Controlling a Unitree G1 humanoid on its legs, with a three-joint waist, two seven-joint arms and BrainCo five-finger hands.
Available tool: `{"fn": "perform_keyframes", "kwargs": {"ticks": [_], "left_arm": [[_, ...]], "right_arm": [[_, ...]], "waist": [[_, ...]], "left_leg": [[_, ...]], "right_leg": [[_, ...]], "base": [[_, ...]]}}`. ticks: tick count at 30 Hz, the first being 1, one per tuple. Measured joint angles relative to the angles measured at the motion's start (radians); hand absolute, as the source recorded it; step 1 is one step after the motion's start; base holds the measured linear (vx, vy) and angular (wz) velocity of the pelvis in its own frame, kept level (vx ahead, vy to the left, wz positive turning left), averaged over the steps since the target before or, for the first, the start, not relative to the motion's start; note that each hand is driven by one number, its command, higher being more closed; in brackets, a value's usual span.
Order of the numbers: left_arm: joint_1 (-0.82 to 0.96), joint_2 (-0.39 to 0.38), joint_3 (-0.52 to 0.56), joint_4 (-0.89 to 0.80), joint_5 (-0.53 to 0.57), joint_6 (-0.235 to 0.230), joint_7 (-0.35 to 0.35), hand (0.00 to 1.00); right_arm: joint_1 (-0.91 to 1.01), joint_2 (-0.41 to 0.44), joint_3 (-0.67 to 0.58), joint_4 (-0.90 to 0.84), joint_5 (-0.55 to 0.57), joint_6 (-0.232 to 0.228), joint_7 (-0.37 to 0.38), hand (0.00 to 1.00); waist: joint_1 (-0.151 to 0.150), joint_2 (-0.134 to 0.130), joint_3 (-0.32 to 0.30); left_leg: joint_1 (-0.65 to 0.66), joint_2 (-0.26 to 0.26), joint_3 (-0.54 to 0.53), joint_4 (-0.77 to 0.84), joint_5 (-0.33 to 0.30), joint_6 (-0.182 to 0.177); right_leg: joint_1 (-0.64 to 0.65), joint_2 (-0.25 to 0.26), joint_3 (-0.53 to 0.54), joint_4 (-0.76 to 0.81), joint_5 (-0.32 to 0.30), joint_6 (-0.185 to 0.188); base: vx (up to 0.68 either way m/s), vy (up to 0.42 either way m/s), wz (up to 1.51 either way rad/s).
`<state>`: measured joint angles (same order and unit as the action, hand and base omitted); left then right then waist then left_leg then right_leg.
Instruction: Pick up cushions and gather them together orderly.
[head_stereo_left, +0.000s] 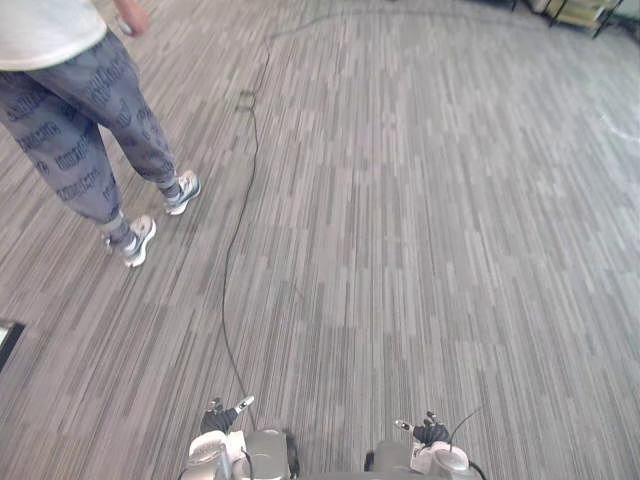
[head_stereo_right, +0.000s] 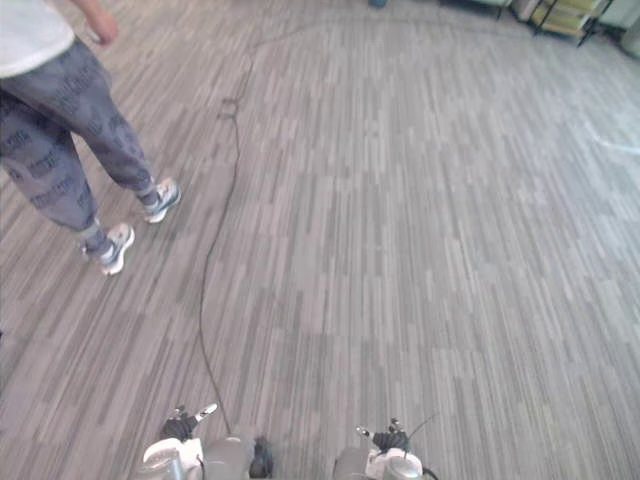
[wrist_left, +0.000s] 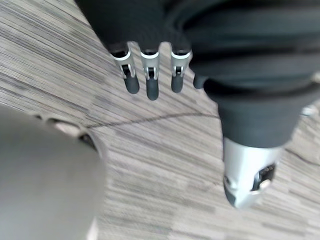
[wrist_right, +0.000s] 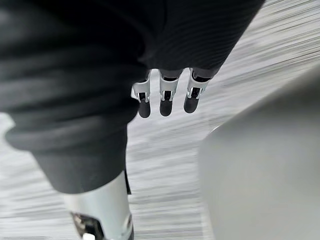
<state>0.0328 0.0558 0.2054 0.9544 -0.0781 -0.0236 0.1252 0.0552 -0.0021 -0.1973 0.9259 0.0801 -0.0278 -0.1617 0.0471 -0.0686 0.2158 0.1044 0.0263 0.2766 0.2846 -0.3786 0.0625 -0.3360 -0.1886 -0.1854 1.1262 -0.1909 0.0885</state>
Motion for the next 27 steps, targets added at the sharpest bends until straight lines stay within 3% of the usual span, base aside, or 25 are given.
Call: {"fn": "perform_keyframes", "kwargs": {"ticks": [1,2,3,4,5,6,7,8,9,10,11,12,13,14,15,17,18,19,20,21,22,23,24,25,27], "left_arm": [[-0.002,-0.001,-0.004,0.001,-0.001,0.0,0.0,0.0],[-0.014,-0.004,-0.009,0.014,0.0,0.0,-0.002,0.0],[-0.034,-0.004,-0.022,0.039,0.0,0.001,-0.002,0.0],[-0.037,-0.003,-0.034,0.044,0.0,0.001,-0.003,0.0],[-0.04,0.002,-0.053,0.052,0.001,0.0,-0.006,0.0],[-0.039,0.003,-0.057,0.055,0.005,0.0,-0.007,0.0],[-0.038,-0.003,-0.065,0.067,0.016,0.001,-0.009,0.0],[-0.044,-0.023,-0.048,0.077,0.038,0.0,-0.017,0.0],[-0.045,-0.028,-0.035,0.077,0.04,0.0,-0.018,0.0],[-0.044,-0.039,-0.017,0.077,0.045,0.002,-0.018,0.0],[-0.039,-0.047,0.027,0.076,0.049,0.007,-0.015,0.0],[-0.032,-0.065,0.059,0.055,0.053,0.011,-0.015,0.0],[-0.031,-0.07,0.068,0.044,0.055,0.01,-0.016,0.0],[-0.03,-0.072,0.087,0.011,0.056,0.009,-0.018,0.0],[-0.025,-0.061,0.087,-0.022,0.055,0.008,-0.02,0.0],[-0.009,-0.051,0.087,-0.076,0.045,0.0,-0.022,0.0],[-0.005,-0.052,0.085,-0.105,0.028,-0.011,-0.022,0.0],[-0.002,-0.053,0.085,-0.117,0.024,-0.013,-0.023,0.0],[0.0,-0.058,0.084,-0.133,0.01,-0.018,-0.025,0.0],[-0.001,-0.074,0.083,-0.141,0.003,-0.025,-0.024,0.0],[0.002,-0.083,0.082,-0.14,0.002,-0.029,-0.023,0.0],[0.005,-0.088,0.078,-0.136,-0.016,-0.039,-0.021,0.0],[0.003,-0.072,0.071,-0.133,-0.02,-0.037,-0.021,0.0],[0.003,-0.072,0.071,-0.126,-0.022,-0.038,-0.02,0.0],[0.02,-0.054,0.075,-0.131,-0.05,-0.034,-0.015,0.0]], "right_arm": [[0.003,0.0,-0.003,-0.009,0.0,-0.004,0.001,0.0],[-0.008,-0.005,-0.008,-0.015,0.001,-0.015,0.005,0.0],[-0.045,-0.017,-0.007,-0.002,0.0,-0.016,0.008,0.0],[-0.052,-0.019,-0.007,-0.001,-0.001,-0.016,0.008,0.0],[-0.056,-0.022,-0.008,0.003,-0.001,-0.016,0.008,0.0],[-0.056,-0.024,-0.008,0.005,-0.001,-0.015,0.008,0.0],[-0.061,-0.038,-0.015,0.007,-0.002,-0.014,0.011,0.0],[-0.086,-0.051,-0.041,0.013,-0.013,-0.01,0.013,0.0],[-0.092,-0.051,-0.052,0.013,-0.015,-0.01,0.013,0.0],[-0.1,-0.043,-0.07,0.012,-0.024,-0.001,0.013,0.0],[-0.096,-0.037,-0.072,0.001,-0.024,0.003,0.013,0.0],[-0.093,-0.032,-0.058,-0.003,-0.024,0.012,0.012,0.0],[-0.094,-0.035,-0.054,-0.004,-0.025,0.015,0.011,0.0],[-0.092,-0.029,-0.027,-0.001,-0.024,0.022,0.007,0.0],[-0.085,-0.001,-0.019,-0.006,-0.021,0.025,0.005,0.0],[-0.068,0.028,0.007,-0.007,-0.019,0.027,0.004,0.0],[-0.066,0.041,0.015,-0.007,-0.019,0.029,0.004,0.0],[-0.07,0.043,0.017,-0.008,-0.019,0.032,0.004,0.0],[-0.07,0.046,0.018,-0.006,-0.016,0.036,0.003,0.0],[-0.068,0.048,0.018,-0.003,-0.016,0.036,0.002,0.0],[-0.069,0.044,0.015,0.003,-0.016,0.035,0.003,0.0],[-0.078,0.036,0.02,0.041,-0.018,0.037,0.001,0.0],[-0.086,0.054,0.04,0.039,-0.017,0.047,0.003,0.0],[-0.082,0.06,0.043,0.031,-0.017,0.046,0.003,0.0],[-0.065,0.064,0.044,0.024,-0.022,0.043,0.003,0.0]], "waist": [[-0.004,0.001,0.0],[-0.017,0.003,0.004],[-0.041,0.011,0.025],[-0.048,0.015,0.031],[-0.063,0.013,0.032],[-0.064,0.012,0.033],[-0.071,0.028,0.036],[-0.06,0.086,0.045],[-0.057,0.092,0.05],[-0.056,0.099,0.053],[-0.063,0.112,0.062],[-0.054,0.136,0.072],[-0.05,0.141,0.077],[-0.032,0.133,0.087],[-0.016,0.106,0.094],[0.013,0.073,0.084],[0.023,0.063,0.08],[0.03,0.061,0.08],[0.041,0.057,0.081],[0.055,0.058,0.077],[0.065,0.069,0.072],[0.079,0.072,0.064],[0.07,0.051,0.05],[0.069,0.047,0.046],[0.085,-0.003,0.026]], "left_leg": [[0.019,0.0,-0.006,-0.018,-0.002,-0.004],[0.069,0.004,-0.017,-0.061,-0.008,-0.014],[0.13,0.014,-0.036,-0.104,-0.011,-0.027],[0.154,0.017,-0.043,-0.123,-0.011,-0.027],[0.211,0.012,-0.075,-0.165,-0.01,-0.028],[0.231,0.01,-0.089,-0.173,-0.01,-0.029],[0.276,0.026,-0.134,-0.175,-0.007,-0.034],[0.269,0.081,-0.155,-0.113,0.037,-0.109],[0.261,0.089,-0.159,-0.077,0.057,-0.133],[0.225,0.099,-0.163,0.031,0.121,-0.132],[0.138,0.117,-0.184,0.26,0.254,-0.116],[0.028,0.15,-0.203,0.542,0.416,-0.154],[-0.01,0.17,-0.194,0.637,0.393,-0.151],[-0.111,0.216,-0.145,0.846,0.29,-0.126],[-0.192,0.222,-0.111,0.907,0.224,-0.109],[-0.328,0.224,-0.068,0.871,0.157,-0.086],[-0.417,0.215,-0.06,0.778,0.125,-0.087],[-0.454,0.202,-0.055,0.715,0.116,-0.089],[-0.506,0.162,-0.062,0.521,0.12,-0.092],[-0.529,0.114,-0.103,0.297,0.176,-0.124],[-0.527,0.1,-0.131,0.173,0.221,-0.143],[-0.507,0.08,-0.136,0.152,0.344,-0.108],[-0.505,0.068,-0.116,0.187,0.279,-0.105],[-0.501,0.066,-0.115,0.206,0.255,-0.096],[-0.415,0.062,-0.019,0.299,0.127,-0.032]], "right_leg": [[-0.029,0.005,-0.021,-0.031,-0.009,-0.003],[-0.095,0.023,-0.073,-0.176,-0.021,-0.021],[-0.128,0.053,-0.117,-0.428,0.008,-0.044],[-0.131,0.068,-0.126,-0.537,0.036,-0.047],[-0.131,0.094,-0.124,-0.775,0.122,-0.045],[-0.13,0.105,-0.114,-0.833,0.163,-0.056],[-0.113,0.143,-0.072,-0.837,0.324,-0.148],[-0.125,0.167,-0.09,-0.732,0.238,-0.194],[-0.127,0.171,-0.094,-0.703,0.214,-0.199],[-0.115,0.177,-0.102,-0.664,0.152,-0.202],[-0.058,0.199,-0.1,-0.662,0.094,-0.2],[0.037,0.234,-0.078,-0.706,0.059,-0.207],[0.073,0.249,-0.069,-0.723,0.05,-0.213],[0.193,0.278,-0.029,-0.776,0.016,-0.222],[0.299,0.275,0.004,-0.823,-0.013,-0.221],[0.41,0.258,0.06,-0.897,-0.045,-0.203],[0.469,0.24,0.088,-0.939,-0.061,-0.18],[0.496,0.232,0.104,-0.957,-0.07,-0.173],[0.552,0.196,0.139,-0.981,-0.096,-0.146],[0.588,0.153,0.177,-0.99,-0.126,-0.109],[0.603,0.139,0.201,-0.989,-0.14,-0.104],[0.63,0.115,0.272,-0.987,-0.159,-0.092],[0.613,0.103,0.329,-0.937,-0.129,-0.106],[0.602,0.109,0.35,-0.9,-0.112,-0.102],[0.542,0.076,0.39,-0.63,-0.053,-0.03]], "base": [[0.51,-0.004,0.34],[0.69,-0.061,0.51],[0.71,-0.084,0.6],[0.82,-0.137,0.83],[0.45,-0.086,0.65],[0.81,-0.178,0.76],[0.8,-0.182,0.39],[0.8,-0.182,0.27],[0.77,-0.188,-0.08],[0.62,-0.161,-0.16],[1.11,-0.214,-0.35],[0.79,-0.089,-0.34],[0.94,-0.056,-0.61],[0.75,0.005,-0.57],[0.74,0.004,-0.57],[0.66,0.043,-0.62],[0.64,0.097,-0.67],[0.84,0.227,-0.67],[0.87,0.316,-0.78],[0.89,0.369,-0.92],[0.75,0.41,-1.12],[0.76,0.438,-0.89],[0.76,0.429,-0.68],[0.77,0.393,-0.46],[0.77,0.336,-0.72]]}}
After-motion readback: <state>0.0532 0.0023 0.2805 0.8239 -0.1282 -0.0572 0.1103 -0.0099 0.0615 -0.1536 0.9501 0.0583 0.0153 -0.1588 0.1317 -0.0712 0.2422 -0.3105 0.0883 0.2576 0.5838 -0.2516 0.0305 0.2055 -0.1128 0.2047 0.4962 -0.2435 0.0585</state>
